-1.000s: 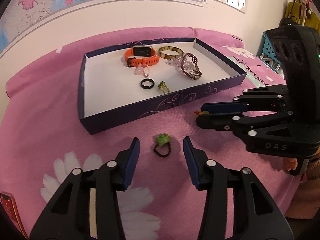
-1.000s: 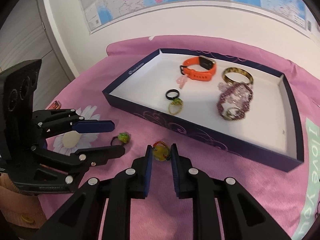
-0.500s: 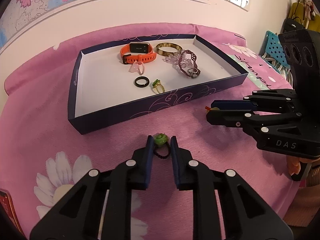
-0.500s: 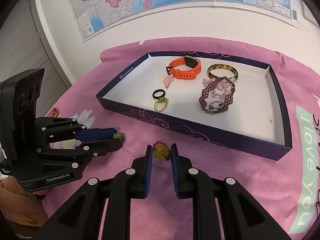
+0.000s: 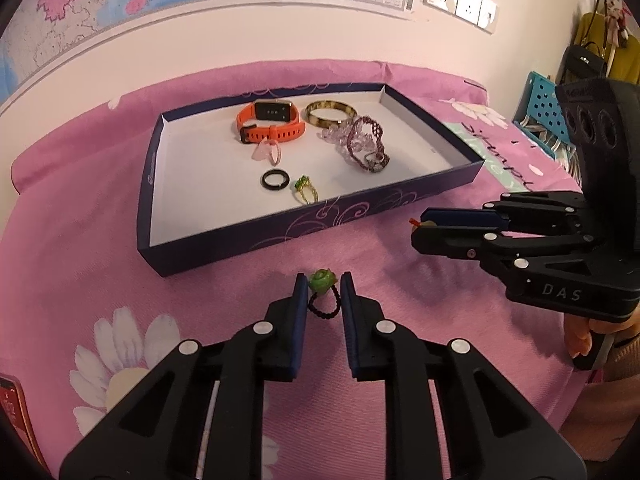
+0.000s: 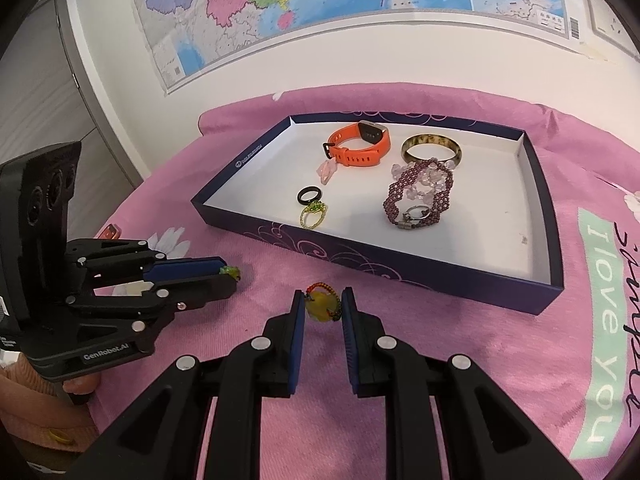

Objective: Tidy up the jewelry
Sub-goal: 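Carry green-stone ring and yellow ring with both grippers over the box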

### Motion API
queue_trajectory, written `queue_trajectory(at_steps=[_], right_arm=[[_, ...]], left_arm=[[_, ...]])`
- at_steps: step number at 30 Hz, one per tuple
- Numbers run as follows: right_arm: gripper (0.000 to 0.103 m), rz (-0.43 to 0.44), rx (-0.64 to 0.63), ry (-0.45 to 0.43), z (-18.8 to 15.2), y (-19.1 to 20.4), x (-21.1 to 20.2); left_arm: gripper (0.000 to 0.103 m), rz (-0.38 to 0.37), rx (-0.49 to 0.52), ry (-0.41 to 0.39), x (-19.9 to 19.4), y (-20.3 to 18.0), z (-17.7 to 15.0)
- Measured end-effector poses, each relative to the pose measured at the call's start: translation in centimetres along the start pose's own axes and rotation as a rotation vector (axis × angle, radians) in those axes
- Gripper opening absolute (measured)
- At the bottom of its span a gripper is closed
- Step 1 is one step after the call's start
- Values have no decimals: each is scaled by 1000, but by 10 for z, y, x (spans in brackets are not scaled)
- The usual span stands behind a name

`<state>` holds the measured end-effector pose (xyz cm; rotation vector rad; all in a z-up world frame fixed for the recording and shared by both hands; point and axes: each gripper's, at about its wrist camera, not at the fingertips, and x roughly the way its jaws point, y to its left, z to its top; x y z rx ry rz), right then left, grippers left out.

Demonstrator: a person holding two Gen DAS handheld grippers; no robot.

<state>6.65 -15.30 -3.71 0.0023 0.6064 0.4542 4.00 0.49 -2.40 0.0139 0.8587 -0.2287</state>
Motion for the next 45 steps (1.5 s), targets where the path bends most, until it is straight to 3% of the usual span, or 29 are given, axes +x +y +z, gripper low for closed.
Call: queue_trajectory(at_steps=[21, 45], right_arm=[[17, -10, 11, -54, 6, -3, -14], [17, -19, -10, -79, 25, -7, -16]], left_arm=[[17, -10, 5, -83, -21, -10, 23], [17, -1, 7, -123, -25, -10, 40]])
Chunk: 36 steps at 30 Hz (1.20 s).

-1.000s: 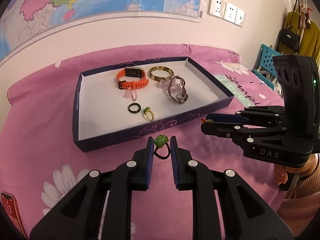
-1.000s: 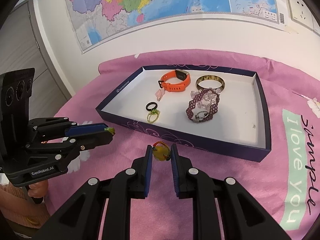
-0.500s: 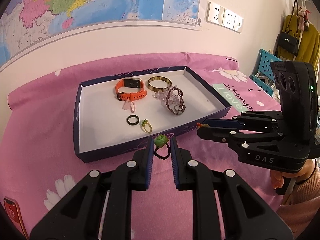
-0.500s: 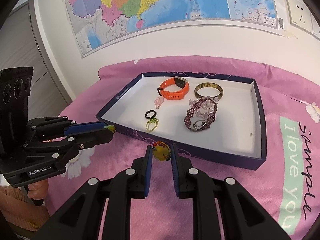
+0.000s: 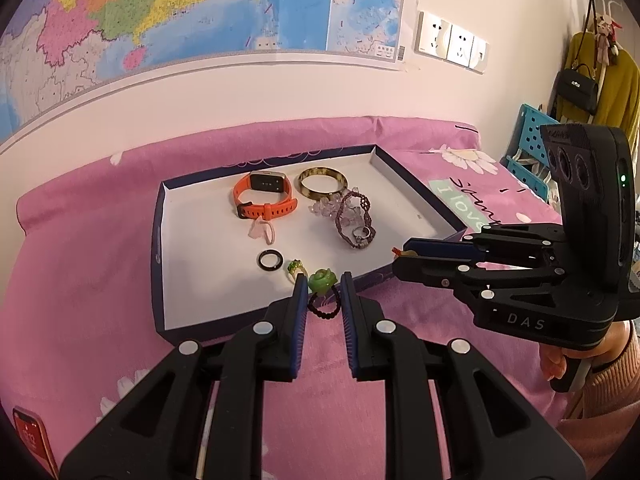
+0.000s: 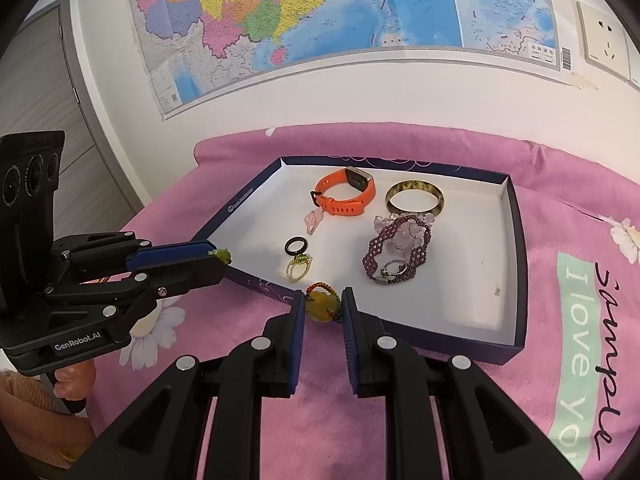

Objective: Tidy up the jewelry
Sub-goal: 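Carry green-stone ring and yellow ring with both grippers over the box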

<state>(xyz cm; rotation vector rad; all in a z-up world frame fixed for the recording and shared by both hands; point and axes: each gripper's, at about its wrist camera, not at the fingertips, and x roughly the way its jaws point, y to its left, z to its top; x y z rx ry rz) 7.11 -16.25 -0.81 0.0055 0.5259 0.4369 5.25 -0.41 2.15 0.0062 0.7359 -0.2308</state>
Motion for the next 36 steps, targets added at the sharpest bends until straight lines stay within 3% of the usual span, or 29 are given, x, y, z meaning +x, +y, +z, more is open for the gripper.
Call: queue_trajectory(at_steps=[19, 36], right_arm=[[17, -13, 4, -6, 11, -9, 6], [17, -59, 38, 42, 18, -24, 41]], left_arm=[[17, 22, -20, -5, 10, 10, 8], [17, 56, -51, 44, 46, 24, 10]])
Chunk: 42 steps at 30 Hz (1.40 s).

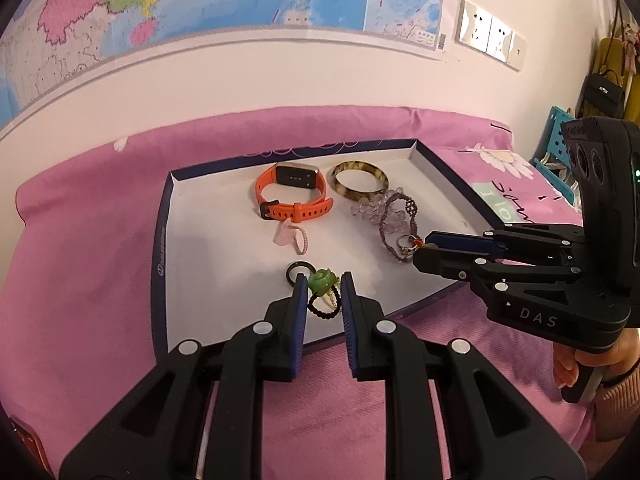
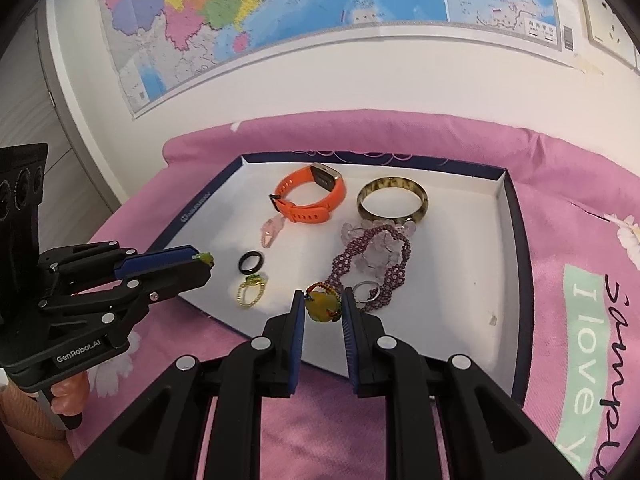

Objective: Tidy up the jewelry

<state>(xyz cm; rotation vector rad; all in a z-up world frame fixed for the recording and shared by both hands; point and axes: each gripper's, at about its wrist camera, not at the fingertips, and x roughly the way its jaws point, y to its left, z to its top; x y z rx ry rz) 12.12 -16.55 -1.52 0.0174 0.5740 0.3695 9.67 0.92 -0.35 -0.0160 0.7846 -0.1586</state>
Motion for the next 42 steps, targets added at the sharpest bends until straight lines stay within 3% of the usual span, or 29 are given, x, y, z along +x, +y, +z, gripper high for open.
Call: queue_trajectory(at_steps=[11, 13, 16, 20, 21, 22, 25, 27, 35, 42], right_arm=[[21, -27, 25, 18, -3, -7, 9], [26, -29, 30, 11, -4, -8, 7], [34, -32, 39, 0, -6, -9, 1], [56, -46, 50, -30, -10, -10, -12], [67, -56, 51, -41, -12, -9, -16], [71, -65, 52, -52, -13, -9, -20], [86, -88, 43, -79, -19, -6, -31], [97, -110, 39, -85, -23, -5, -35], [96, -149, 41, -89, -42, 5, -46], [96, -182, 19, -121, -50, 17, -57]], left_arm=[[19, -12, -30, 38, 14, 7, -4], [33, -11, -35, 35, 14, 7, -5], [42, 5, -36, 18, 8, 7, -6], [61, 27, -32, -12, -5, 6, -11], [68, 33, -31, -20, -8, 5, -14], [78, 35, -32, -26, -11, 5, -15], [98, 66, -35, -64, -24, 4, -20], [97, 87, -43, -80, -32, 3, -25], [97, 166, -87, -92, -46, 2, -40], [97, 184, -125, -65, -48, 3, -52]])
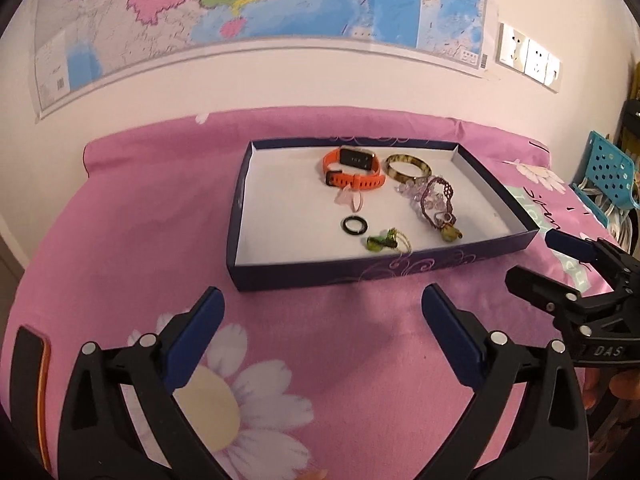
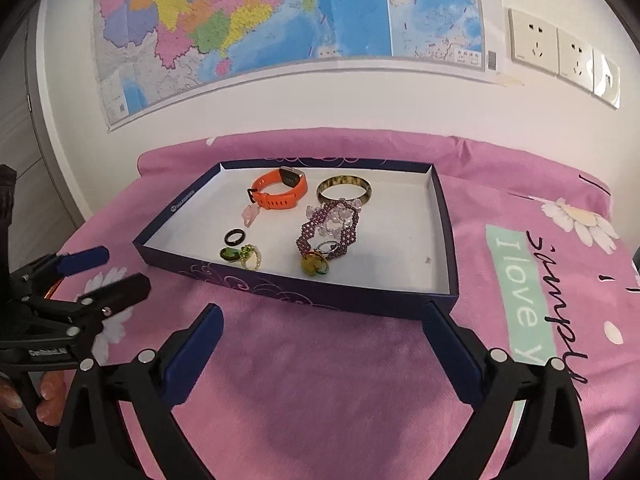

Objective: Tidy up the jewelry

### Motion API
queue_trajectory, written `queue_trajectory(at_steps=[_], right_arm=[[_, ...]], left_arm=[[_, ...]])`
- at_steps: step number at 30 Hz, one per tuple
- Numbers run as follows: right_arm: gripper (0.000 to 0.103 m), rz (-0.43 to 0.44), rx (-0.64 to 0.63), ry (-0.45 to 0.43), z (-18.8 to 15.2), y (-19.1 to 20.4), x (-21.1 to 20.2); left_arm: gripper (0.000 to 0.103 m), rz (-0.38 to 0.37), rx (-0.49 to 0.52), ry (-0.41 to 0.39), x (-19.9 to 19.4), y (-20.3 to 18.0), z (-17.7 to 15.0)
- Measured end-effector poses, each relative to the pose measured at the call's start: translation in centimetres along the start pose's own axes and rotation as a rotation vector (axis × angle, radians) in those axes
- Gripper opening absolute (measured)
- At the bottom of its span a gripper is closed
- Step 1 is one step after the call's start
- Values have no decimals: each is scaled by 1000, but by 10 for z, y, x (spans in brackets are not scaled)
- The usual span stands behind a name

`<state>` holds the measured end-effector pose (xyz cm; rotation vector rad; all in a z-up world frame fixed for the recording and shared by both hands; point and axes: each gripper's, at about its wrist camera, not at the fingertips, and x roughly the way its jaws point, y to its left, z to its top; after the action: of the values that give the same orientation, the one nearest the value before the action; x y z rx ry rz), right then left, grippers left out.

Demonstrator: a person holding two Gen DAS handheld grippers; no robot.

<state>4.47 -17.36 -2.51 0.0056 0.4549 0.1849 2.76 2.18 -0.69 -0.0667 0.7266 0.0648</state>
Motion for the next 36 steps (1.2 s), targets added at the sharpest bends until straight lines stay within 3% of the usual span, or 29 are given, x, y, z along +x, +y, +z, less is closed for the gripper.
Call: queue_trajectory(at_steps=[28, 36], right_arm=[[96, 44, -40, -6, -9, 17, -9], [96, 22, -26, -26, -8, 15, -14]], left_arm=[[97, 70, -7, 13, -10, 0, -6], [97, 49, -12, 32, -7, -1, -10]])
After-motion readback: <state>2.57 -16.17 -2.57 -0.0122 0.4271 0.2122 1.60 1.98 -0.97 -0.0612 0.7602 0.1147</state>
